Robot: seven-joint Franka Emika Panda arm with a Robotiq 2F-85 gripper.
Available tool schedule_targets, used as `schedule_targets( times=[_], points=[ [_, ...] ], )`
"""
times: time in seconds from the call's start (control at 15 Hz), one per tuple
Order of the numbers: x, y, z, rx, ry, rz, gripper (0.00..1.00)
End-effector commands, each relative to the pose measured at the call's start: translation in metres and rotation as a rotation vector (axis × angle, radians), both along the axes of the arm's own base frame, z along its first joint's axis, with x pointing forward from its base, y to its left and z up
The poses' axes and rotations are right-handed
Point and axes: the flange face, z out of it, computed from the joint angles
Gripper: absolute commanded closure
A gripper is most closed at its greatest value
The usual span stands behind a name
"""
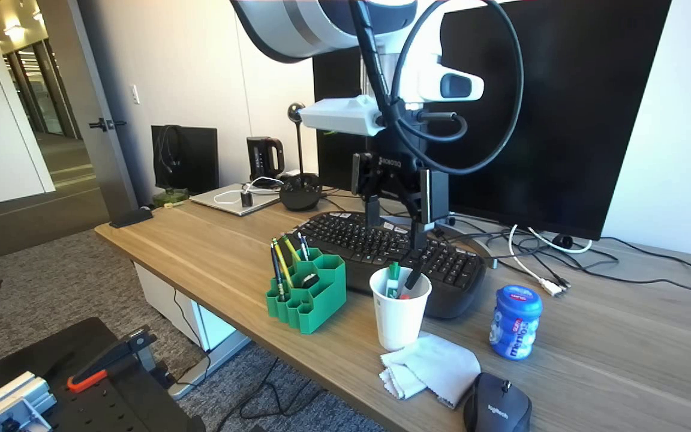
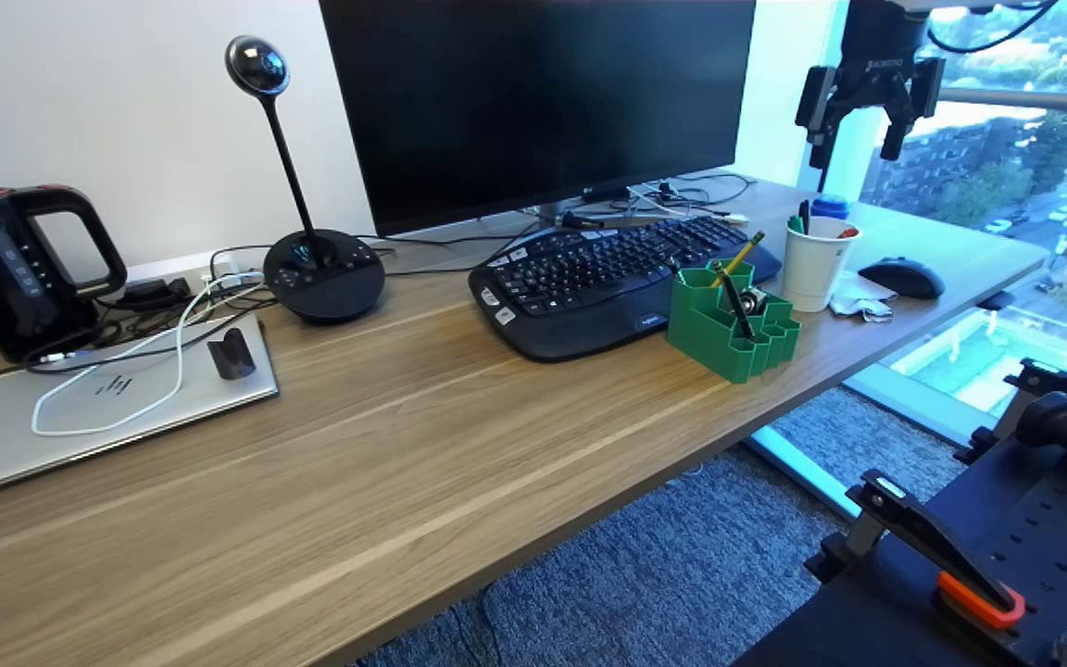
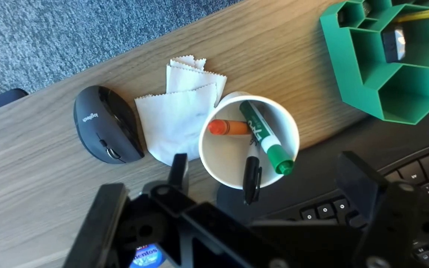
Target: Move the marker to the green rack
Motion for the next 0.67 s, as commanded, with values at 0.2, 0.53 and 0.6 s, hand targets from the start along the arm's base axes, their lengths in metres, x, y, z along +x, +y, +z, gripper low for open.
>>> schedule_targets(
  times=[0.2, 0.53, 0.6],
  points=[
    [-0.004, 0.003, -0.005, -0.015, -0.004, 0.011, 0.00],
    [0.002, 0.004, -0.011, -0.028, -0.018, 0.002, 0.00],
    [0.003, 0.004, -0.012, -0.029, -0.020, -0.002, 0.00]
  ],
)
